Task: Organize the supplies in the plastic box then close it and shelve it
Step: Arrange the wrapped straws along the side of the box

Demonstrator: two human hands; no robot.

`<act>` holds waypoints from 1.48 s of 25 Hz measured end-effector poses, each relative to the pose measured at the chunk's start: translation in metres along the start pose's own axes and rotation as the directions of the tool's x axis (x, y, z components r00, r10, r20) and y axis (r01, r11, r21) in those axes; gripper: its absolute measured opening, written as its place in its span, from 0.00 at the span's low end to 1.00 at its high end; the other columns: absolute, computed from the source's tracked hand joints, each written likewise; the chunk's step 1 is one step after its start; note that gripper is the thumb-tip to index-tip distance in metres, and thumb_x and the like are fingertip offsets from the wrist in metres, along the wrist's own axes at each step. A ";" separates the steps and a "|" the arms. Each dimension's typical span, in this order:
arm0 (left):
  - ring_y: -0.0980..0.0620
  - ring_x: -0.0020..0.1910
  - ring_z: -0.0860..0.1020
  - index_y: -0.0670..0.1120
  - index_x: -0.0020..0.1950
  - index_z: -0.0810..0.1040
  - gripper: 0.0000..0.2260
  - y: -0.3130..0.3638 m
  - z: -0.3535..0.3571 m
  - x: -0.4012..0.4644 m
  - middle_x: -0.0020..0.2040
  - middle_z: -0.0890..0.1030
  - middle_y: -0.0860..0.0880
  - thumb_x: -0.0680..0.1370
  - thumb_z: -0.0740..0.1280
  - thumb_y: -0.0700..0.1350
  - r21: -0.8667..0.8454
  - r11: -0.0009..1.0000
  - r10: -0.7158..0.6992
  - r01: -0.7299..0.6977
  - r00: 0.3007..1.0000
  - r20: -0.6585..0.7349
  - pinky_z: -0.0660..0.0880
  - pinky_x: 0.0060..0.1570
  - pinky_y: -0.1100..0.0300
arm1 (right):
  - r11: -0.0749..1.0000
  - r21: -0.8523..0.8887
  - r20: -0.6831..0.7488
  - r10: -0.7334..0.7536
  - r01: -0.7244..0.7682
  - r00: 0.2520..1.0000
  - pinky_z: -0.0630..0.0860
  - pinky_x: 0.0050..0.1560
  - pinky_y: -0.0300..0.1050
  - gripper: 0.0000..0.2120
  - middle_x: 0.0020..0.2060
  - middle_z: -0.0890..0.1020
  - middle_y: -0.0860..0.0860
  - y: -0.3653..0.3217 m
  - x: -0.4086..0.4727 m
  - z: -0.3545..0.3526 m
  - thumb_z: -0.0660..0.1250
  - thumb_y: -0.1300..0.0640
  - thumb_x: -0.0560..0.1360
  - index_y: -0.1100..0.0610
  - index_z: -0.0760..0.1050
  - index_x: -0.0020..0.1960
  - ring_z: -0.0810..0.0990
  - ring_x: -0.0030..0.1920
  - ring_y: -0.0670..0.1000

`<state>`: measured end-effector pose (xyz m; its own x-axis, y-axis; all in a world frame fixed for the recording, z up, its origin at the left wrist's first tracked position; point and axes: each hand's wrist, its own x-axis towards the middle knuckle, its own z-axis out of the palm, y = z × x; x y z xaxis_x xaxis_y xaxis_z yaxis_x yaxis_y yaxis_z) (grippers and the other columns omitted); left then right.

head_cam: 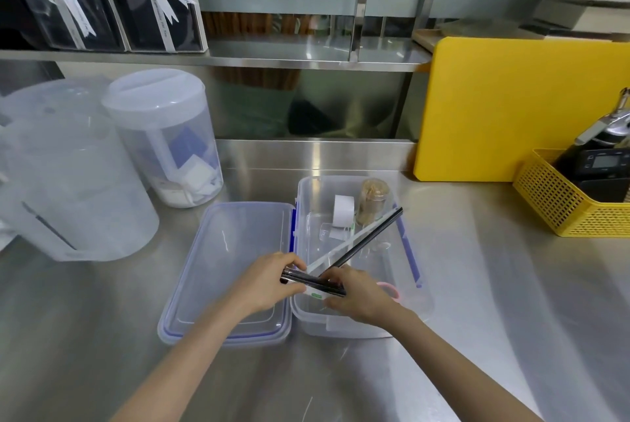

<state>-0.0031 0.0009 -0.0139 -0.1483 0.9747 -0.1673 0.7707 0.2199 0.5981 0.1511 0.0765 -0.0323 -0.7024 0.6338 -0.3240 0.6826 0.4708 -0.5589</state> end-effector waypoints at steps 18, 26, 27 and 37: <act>0.61 0.36 0.72 0.44 0.60 0.75 0.12 0.037 -0.021 0.053 0.37 0.74 0.56 0.76 0.64 0.39 -0.220 0.972 0.055 -0.079 0.992 -0.112 0.68 0.36 0.81 | 0.942 0.333 -0.254 0.051 0.038 0.966 0.70 0.39 0.37 0.11 0.43 0.81 0.54 0.021 -0.004 -0.054 0.57 0.57 0.79 0.62 0.73 0.55 0.76 0.39 0.48; 0.50 0.64 0.74 0.42 0.66 0.71 0.20 0.044 0.010 0.088 0.66 0.75 0.45 0.76 0.65 0.46 -0.116 0.993 0.024 -0.022 1.000 0.018 0.68 0.64 0.60 | 0.753 0.653 -0.392 0.248 0.078 0.886 0.72 0.43 0.27 0.10 0.35 0.80 0.48 0.048 0.001 -0.078 0.56 0.55 0.80 0.54 0.73 0.42 0.77 0.41 0.46; 0.50 0.68 0.71 0.42 0.69 0.67 0.23 0.047 0.014 0.092 0.69 0.72 0.45 0.76 0.65 0.48 -0.077 0.997 0.024 -0.021 0.999 0.044 0.66 0.66 0.58 | 0.718 0.691 -0.389 0.272 0.083 0.880 0.73 0.45 0.31 0.10 0.35 0.80 0.48 0.050 0.001 -0.078 0.56 0.55 0.80 0.52 0.72 0.41 0.78 0.40 0.46; 0.45 0.73 0.60 0.42 0.75 0.48 0.37 0.055 0.053 0.125 0.76 0.57 0.43 0.75 0.64 0.54 0.120 0.993 -0.038 0.014 0.978 0.203 0.59 0.71 0.52 | 0.601 0.800 -0.278 0.367 0.003 0.888 0.76 0.49 0.44 0.08 0.34 0.79 0.48 0.056 0.017 -0.067 0.57 0.55 0.79 0.53 0.72 0.43 0.80 0.39 0.49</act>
<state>0.0537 0.1332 -0.0434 -0.0487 0.9370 -0.3460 0.8372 0.2272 0.4974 0.1906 0.1545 -0.0181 -0.3172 0.9061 -0.2799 0.2467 -0.2062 -0.9469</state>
